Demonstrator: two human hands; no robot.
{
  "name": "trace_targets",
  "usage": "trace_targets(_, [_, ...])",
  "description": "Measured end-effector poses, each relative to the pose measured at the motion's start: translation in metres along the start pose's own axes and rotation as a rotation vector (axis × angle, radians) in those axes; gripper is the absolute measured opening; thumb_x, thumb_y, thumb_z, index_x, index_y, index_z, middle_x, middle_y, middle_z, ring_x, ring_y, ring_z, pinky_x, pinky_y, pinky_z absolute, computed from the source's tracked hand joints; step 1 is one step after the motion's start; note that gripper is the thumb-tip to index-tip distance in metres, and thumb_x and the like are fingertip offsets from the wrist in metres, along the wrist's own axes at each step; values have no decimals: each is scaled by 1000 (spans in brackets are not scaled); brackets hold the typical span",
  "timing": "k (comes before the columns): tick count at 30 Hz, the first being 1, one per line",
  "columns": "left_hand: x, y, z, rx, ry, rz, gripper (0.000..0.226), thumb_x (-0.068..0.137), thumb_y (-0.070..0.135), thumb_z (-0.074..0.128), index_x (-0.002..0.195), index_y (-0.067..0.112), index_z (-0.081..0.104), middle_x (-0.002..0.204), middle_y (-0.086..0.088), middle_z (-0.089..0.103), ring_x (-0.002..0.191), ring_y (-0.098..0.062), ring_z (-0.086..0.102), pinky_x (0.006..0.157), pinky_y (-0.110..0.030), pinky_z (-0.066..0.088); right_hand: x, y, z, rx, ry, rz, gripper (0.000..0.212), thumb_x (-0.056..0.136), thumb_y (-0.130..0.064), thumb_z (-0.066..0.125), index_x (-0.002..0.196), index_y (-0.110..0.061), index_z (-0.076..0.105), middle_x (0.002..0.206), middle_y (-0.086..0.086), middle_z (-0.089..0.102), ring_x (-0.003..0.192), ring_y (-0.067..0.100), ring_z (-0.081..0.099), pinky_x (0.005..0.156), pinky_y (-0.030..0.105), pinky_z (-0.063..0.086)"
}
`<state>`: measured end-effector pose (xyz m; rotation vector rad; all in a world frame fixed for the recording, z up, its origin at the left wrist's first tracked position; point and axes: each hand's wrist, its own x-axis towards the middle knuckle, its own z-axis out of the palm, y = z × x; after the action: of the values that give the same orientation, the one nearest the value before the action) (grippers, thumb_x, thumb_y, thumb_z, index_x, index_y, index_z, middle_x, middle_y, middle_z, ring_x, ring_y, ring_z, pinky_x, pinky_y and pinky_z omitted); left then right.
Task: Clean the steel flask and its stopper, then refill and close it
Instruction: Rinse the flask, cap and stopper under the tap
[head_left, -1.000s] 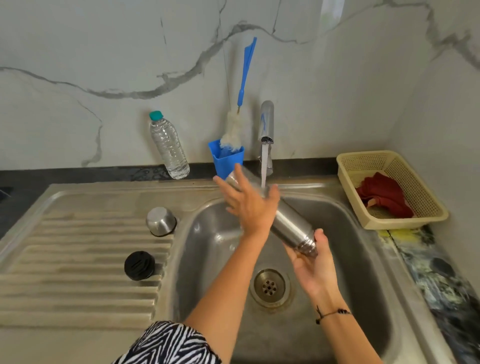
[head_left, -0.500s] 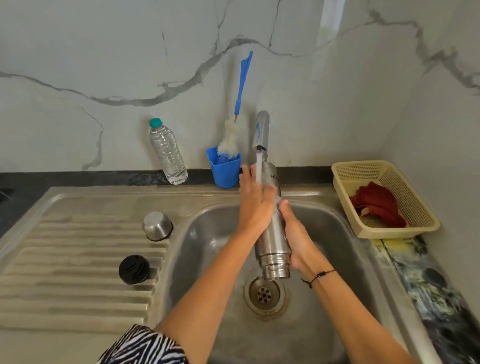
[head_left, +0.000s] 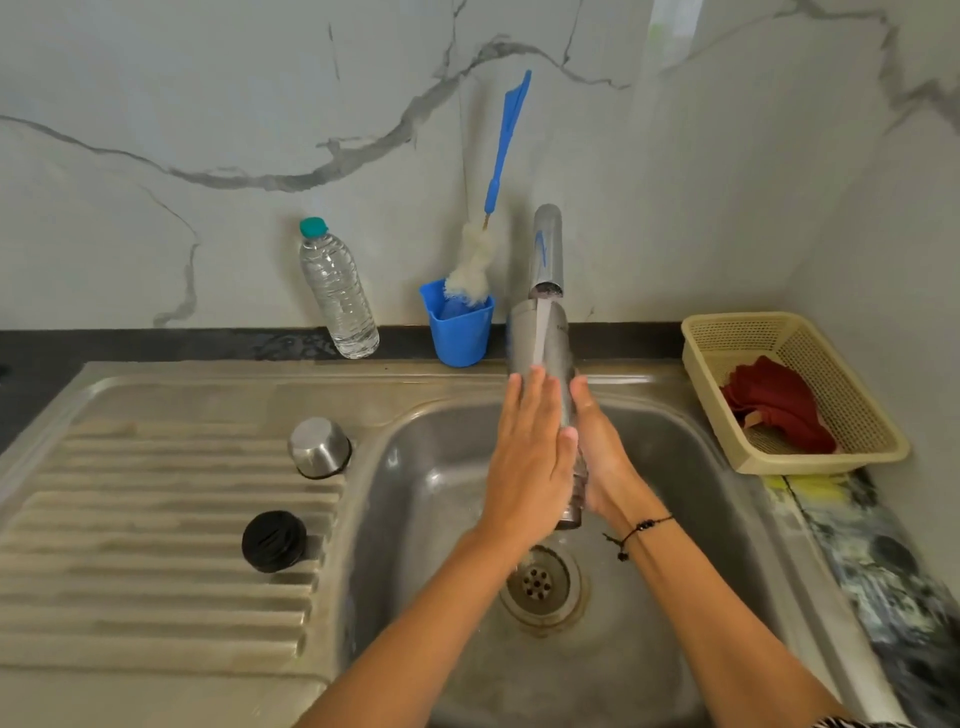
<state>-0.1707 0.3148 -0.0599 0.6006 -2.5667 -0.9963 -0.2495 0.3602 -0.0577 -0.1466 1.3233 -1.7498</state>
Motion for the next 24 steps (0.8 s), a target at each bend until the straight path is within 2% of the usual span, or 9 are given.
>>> trace_targets(2, [15,5,-5,-72,36,-46,52,105,28,23,150,28,-2,152,16,-21,143,-11,-23,115,-31,-7,-1,-2,-1,50,-17,-13,50,95,-51,34,125,-17,54,97,13,72,86,25,70,65,31,57])
trace_targets(4, [28,11,-6,-114,52,-53,52,104,28,26,152,32,6,160,10,-8,147,-19,-11,119,-40,5,-4,-6,-3,100,-15,-33,48,94,-49,38,130,-19,52,97,14,72,81,26,70,61,32,57])
trace_targets(6, [41,17,-7,-215,52,-100,53,104,32,28,152,34,7,161,5,-2,146,-20,7,117,-40,21,-7,-8,-6,114,-17,-53,48,93,-48,40,133,-22,48,94,13,72,74,25,70,58,32,56])
trace_targets(10, [79,14,-14,-391,105,-334,58,100,42,35,152,26,15,157,-8,19,131,-25,40,106,-40,37,-17,0,-9,46,15,-60,49,93,-47,41,131,-18,45,88,14,70,69,24,69,56,32,56])
trace_targets(13, [88,11,-13,-472,132,-367,54,96,44,42,144,22,31,132,-10,49,103,-24,58,87,-38,50,-23,5,-10,51,29,-12,44,94,-48,40,117,-12,52,84,16,71,73,27,69,65,37,59])
trace_targets(15, [94,7,-18,-489,158,-392,52,98,42,41,143,18,32,118,-10,55,90,-22,60,79,-35,51,-27,7,-11,20,29,46,50,91,-54,41,116,-13,55,99,21,69,91,35,66,85,49,53])
trace_targets(18, [102,-2,-23,-374,129,-458,48,100,43,37,135,11,40,117,-13,56,102,-27,58,84,-38,47,-29,7,-14,-158,-7,55,50,92,-55,38,126,-21,52,111,14,66,104,29,63,94,49,48])
trace_targets(22, [95,-3,-15,-253,167,-395,47,99,37,41,136,8,36,128,-16,49,107,-23,53,81,-31,41,-30,5,-1,-78,-31,-43,46,95,-42,42,139,-35,32,113,13,62,91,26,66,75,40,56])
trace_targets(24, [86,-3,-12,-190,181,-224,55,101,36,35,148,12,23,148,-16,33,133,-28,38,104,-38,38,-29,4,6,47,-6,-43,47,94,-40,44,138,-25,38,101,15,66,74,25,68,61,35,57])
